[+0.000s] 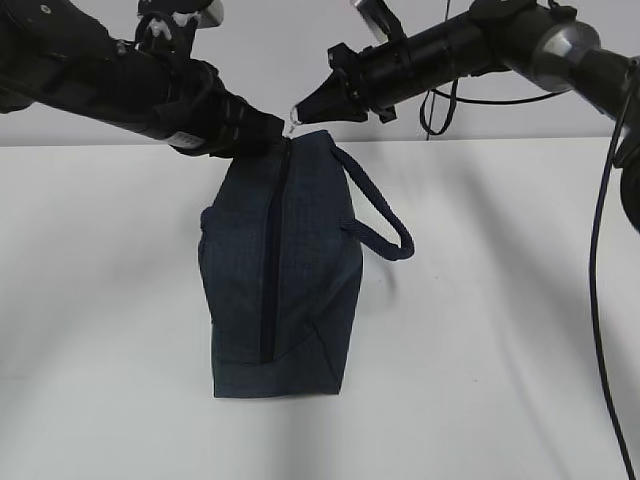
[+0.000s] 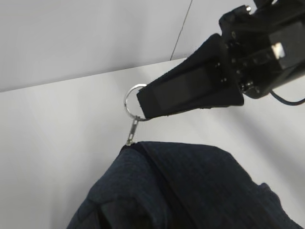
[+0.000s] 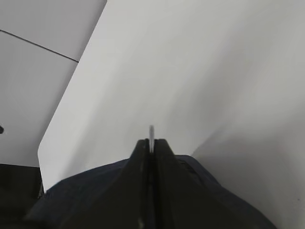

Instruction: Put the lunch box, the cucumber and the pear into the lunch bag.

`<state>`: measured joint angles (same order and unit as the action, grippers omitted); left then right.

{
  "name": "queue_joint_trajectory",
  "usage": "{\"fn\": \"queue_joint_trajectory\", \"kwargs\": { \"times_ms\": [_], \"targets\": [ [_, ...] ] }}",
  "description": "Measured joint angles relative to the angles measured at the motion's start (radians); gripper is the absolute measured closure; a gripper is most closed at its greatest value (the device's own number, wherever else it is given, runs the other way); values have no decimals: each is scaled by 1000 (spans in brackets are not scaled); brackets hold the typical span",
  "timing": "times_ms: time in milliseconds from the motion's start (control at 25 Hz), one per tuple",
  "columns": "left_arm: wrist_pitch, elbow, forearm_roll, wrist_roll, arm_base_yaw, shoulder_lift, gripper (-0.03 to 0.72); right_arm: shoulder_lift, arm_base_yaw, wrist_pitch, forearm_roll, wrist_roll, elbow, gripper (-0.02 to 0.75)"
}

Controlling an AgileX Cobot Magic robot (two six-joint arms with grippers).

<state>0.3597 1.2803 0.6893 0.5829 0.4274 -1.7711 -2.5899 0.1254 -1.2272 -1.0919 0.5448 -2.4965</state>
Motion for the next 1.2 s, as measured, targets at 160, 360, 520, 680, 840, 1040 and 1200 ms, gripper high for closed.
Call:
{"fn": "queue_joint_trajectory", "kwargs": {
  "times_ms": [160,360,520,680,840,1040,1200],
  "targets": [
    [-1,0,-1,2,0,0,664,9,16,0,2,-4,0,738],
    [-1,0,-2,2,0,0,664,9,31,0,29,-17,0,738],
    [-1,0,-2,2,0,0,664,9,41,0,31,-19,0,738],
    [-1,0,-2,3,0,0,664,9,43,0,32,-9,0,738],
    [-1,0,-2,3,0,0,664,9,43,0,32,2,0,738],
    [0,1,-2,3,0,0,664,4,31,0,31,13,0,738],
    [0,1,-2,3,0,0,664,-17,18,-6,3,14,0,738]
  ]
}}
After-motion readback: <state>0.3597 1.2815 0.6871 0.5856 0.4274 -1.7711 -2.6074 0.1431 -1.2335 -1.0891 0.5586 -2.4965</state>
